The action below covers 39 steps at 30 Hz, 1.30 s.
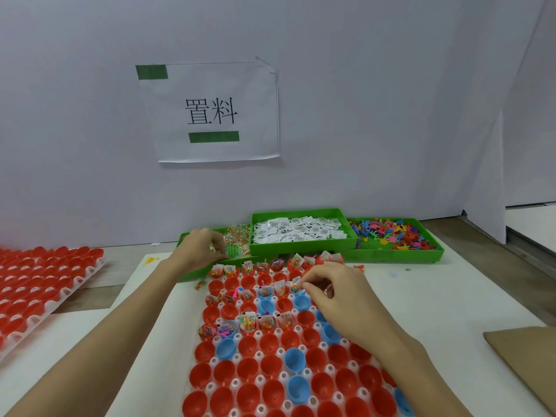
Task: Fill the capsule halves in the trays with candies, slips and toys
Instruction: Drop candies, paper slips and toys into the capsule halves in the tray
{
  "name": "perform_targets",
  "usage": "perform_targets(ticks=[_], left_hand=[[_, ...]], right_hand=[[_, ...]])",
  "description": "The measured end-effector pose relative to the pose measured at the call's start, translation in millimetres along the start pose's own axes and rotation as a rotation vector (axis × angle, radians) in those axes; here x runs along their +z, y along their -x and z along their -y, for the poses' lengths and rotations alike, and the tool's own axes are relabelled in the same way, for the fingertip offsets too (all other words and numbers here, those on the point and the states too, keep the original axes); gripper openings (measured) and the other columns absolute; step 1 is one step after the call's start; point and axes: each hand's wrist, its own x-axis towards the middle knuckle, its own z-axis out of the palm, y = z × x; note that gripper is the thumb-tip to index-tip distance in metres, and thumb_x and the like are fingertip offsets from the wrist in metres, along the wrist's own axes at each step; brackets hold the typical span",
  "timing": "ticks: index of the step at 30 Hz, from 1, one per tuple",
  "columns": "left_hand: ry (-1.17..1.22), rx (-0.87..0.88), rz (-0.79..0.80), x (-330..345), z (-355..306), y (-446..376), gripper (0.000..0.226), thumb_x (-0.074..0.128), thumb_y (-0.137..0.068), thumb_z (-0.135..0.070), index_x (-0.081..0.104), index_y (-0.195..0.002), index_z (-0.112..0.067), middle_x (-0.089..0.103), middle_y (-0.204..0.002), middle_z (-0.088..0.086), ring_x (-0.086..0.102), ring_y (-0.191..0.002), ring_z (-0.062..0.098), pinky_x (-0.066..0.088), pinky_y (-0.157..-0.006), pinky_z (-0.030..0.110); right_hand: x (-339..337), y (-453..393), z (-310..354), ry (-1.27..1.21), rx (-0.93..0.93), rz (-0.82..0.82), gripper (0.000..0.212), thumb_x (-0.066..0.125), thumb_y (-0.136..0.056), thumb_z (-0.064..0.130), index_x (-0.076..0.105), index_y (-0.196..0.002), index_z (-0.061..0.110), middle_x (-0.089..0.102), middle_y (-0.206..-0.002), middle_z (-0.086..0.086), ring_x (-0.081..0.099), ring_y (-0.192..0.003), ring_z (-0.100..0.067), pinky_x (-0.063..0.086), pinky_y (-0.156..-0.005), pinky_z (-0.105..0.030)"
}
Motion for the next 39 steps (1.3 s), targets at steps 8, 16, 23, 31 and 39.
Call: perform_targets(ticks=[8,16,23,31,39], left_hand=[[0.258,-0.095,-0.326,-1.1,4.1,27.8,0.014,0.090,-0.074,-0.030,0.079,-0.073,-0.022,0.071,-0.076,-0.007,0.059,-0.068,0.007,0.039,-0.057,0.021],[0.520,-0.199,-0.643,-1.9,-14.1,70.5,0.011,0.078,-0.090,-0.024,0.079,-0.092,-0.013,0.075,-0.086,-0.001,0.068,-0.084,0.019,0.055,-0.078,0.035],[0.901,-0.209,-0.522,0.0,-49.8,96.2,0.003,0.069,-0.097,-0.018,0.070,-0.098,-0.016,0.075,-0.089,0.002,0.073,-0.077,0.018,0.057,-0.060,0.020],[0.779,-0.063,-0.362,-10.7,-60.2,89.7,0.008,0.069,-0.097,-0.022,0.076,-0.101,-0.022,0.076,-0.088,-0.007,0.068,-0.067,0.003,0.054,-0.061,0.018],[0.888,-0.150,-0.245,-30.5,-54.3,89.8,0.010,0.065,-0.096,-0.008,0.071,-0.096,-0.016,0.076,-0.086,0.002,0.075,-0.062,0.018,0.065,-0.068,0.038]], right_hand=[[-4.2,-2.9,-3.5,-0.022,0.027,-0.010,0.014,0.068,-0.096,0.017,0.079,-0.093,0.025,0.071,-0.085,0.015,0.064,-0.085,0.003,0.049,-0.073,-0.010],[-8.9,-4.0,-12.7,-0.058,0.047,-0.043,0.016,0.071,-0.094,0.015,0.079,-0.089,0.028,0.073,-0.081,0.018,0.066,-0.085,0.005,0.050,-0.073,-0.010],[-6.0,-9.7,-7.4,-0.110,0.050,-0.115,0.021,0.068,-0.096,0.013,0.077,-0.095,0.031,0.073,-0.088,0.025,0.068,-0.086,0.002,0.052,-0.074,-0.012],[19.9,-83.4,12.2,0.053,0.004,-0.022,0.018,0.063,-0.099,0.016,0.075,-0.106,0.028,0.071,-0.099,0.017,0.062,-0.087,0.009,0.047,-0.077,-0.007],[58.1,-170.9,19.8,0.306,0.109,0.279,0.018,0.070,-0.095,0.019,0.078,-0.110,0.012,0.071,-0.124,-0.010,0.066,-0.110,-0.022,0.053,-0.101,-0.037]])
